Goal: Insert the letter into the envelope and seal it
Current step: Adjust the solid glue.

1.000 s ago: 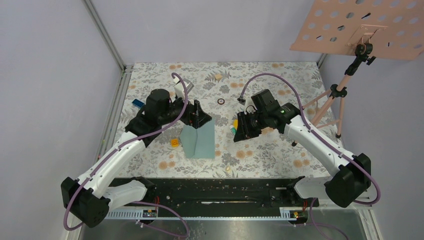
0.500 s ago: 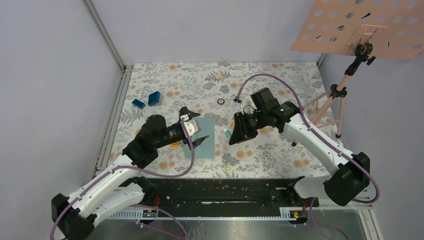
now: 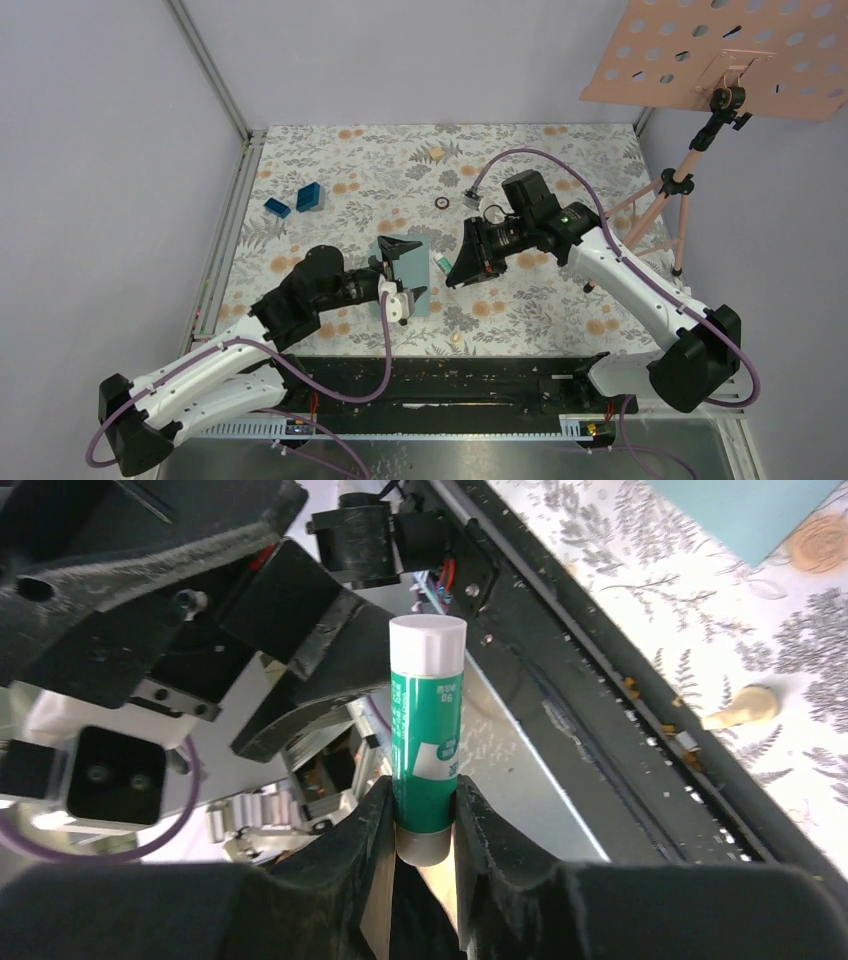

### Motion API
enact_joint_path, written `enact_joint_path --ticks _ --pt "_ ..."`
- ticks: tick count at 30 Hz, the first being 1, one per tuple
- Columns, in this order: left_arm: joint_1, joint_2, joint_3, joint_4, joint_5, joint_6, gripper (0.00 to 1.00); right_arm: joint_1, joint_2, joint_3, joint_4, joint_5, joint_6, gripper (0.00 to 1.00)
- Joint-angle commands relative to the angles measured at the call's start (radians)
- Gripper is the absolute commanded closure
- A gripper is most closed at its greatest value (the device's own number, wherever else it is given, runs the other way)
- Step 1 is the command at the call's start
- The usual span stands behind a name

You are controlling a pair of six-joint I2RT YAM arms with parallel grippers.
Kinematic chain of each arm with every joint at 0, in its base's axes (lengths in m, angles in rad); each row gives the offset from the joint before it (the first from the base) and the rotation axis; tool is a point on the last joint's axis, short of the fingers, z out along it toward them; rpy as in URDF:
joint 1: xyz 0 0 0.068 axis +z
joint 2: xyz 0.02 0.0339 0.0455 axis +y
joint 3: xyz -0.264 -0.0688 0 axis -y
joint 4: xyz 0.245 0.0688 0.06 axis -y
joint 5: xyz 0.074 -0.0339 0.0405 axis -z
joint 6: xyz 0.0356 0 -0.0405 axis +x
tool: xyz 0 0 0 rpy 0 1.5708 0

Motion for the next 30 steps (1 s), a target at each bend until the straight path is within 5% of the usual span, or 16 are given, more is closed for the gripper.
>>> enact_joint_path --ticks 1,21,30 --pt "-0.037 0.006 -0.005 0.064 -0.048 0.081 0.14 -0.002 0.01 0.015 0.053 -0.101 0.123 1.0" --pt "-0.117 0.096 0.008 0.144 -0.162 0.141 0.2 0.02 0.043 -0.015 0.146 -0.152 0.224 1.0" --pt "-0.117 0.123 0.019 0.17 -0.181 0.16 0.47 0.024 0.045 -0.02 0.147 -0.159 0.22 1.0"
